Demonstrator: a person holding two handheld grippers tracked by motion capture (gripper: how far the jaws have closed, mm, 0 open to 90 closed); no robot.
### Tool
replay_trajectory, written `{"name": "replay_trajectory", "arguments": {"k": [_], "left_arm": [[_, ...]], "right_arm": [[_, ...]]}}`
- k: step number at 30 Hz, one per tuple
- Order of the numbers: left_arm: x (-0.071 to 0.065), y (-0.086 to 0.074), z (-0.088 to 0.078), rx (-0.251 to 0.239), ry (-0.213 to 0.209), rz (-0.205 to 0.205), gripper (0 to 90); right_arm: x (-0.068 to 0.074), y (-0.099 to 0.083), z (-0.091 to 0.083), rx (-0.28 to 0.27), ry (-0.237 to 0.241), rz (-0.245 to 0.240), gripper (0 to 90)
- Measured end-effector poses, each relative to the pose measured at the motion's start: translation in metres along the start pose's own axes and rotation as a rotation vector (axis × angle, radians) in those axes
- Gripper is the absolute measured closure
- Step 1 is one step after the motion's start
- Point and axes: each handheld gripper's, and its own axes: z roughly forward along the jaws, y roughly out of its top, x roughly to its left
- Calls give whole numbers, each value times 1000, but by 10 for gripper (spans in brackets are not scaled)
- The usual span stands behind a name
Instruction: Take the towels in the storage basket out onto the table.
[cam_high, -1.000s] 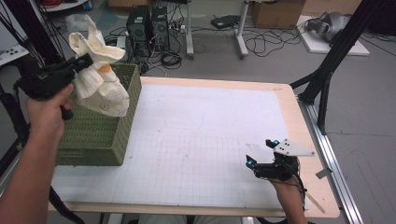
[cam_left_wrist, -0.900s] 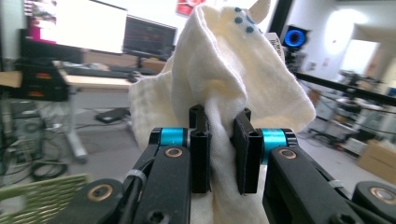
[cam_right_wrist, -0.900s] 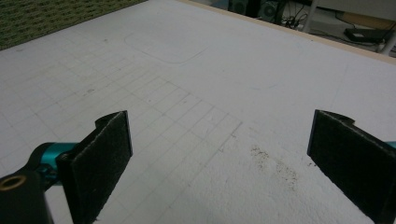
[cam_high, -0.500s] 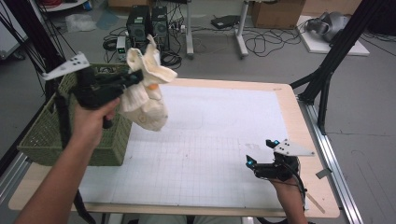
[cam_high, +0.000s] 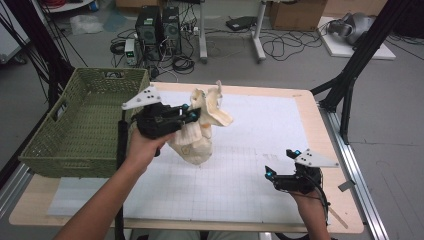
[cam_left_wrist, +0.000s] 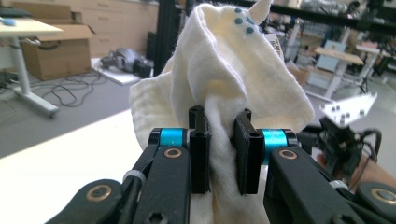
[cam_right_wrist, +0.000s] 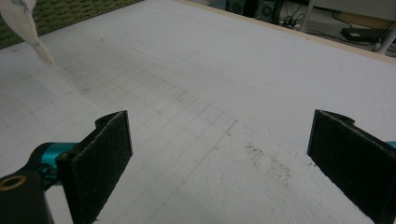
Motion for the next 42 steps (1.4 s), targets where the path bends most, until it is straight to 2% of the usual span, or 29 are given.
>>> {"name": "replay_trajectory", "arguments": {"k": [7,9,14,17,19,23,26,29,31,34,38,40,42], "left_arm": [[-3,-21,20,13,-39,-20,784],[-5,-27,25,17,-63,-40,783],[-15,-46,44,25,-152,-89,783],[-19,-58,56,41,-177,-96,780],[-18,-68,64,61,-175,-109,777],[-9,-90,75,98,-166,-167,754],[1,-106,80,152,-143,-171,743],[13,-119,79,199,-78,-180,714],[21,-127,77,235,-41,-196,660],[29,-135,72,284,18,-181,610],[37,-135,61,321,153,-155,463],[40,-132,52,327,224,-119,445],[43,-130,42,324,281,-103,411]], "right_arm": [[-1,-1,-1,-1,-5,2,57],[-1,-1,-1,-1,-6,8,57],[-2,-1,0,4,-5,5,57],[-1,-1,0,3,-5,7,57],[-2,-1,0,4,-7,4,57],[-3,-3,0,7,-9,3,57],[-3,-3,-1,10,-13,11,57],[-4,-4,-1,12,-15,13,57],[-4,-4,-1,10,-16,13,57],[-4,-5,-1,15,-14,12,57],[-4,-5,1,19,-15,6,57],[-4,-5,1,19,-16,5,57],[-4,-6,1,23,-16,5,57]]}}
